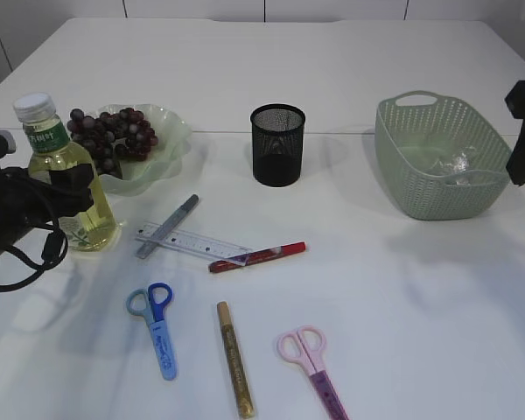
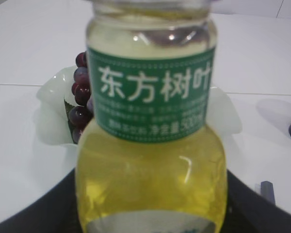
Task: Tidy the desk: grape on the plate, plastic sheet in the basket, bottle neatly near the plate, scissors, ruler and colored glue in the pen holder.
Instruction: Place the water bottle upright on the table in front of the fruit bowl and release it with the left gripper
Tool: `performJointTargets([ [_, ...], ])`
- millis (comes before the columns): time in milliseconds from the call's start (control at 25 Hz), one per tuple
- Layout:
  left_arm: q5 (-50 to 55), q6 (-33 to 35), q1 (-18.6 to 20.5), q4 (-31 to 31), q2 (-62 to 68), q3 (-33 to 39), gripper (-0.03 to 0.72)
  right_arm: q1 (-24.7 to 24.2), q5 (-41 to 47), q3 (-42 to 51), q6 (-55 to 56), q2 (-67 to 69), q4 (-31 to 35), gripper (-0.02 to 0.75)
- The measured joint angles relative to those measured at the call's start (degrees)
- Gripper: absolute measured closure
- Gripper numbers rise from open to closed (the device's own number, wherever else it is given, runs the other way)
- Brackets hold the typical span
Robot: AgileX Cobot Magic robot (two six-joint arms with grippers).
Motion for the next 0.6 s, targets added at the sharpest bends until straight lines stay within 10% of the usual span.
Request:
performJointTargets([
  [600,0.00,0.72,0.00,0.32,0.00,0.00,0.230,0.00,0.00,0.00,-0.10,0.00,0.00,0.332],
])
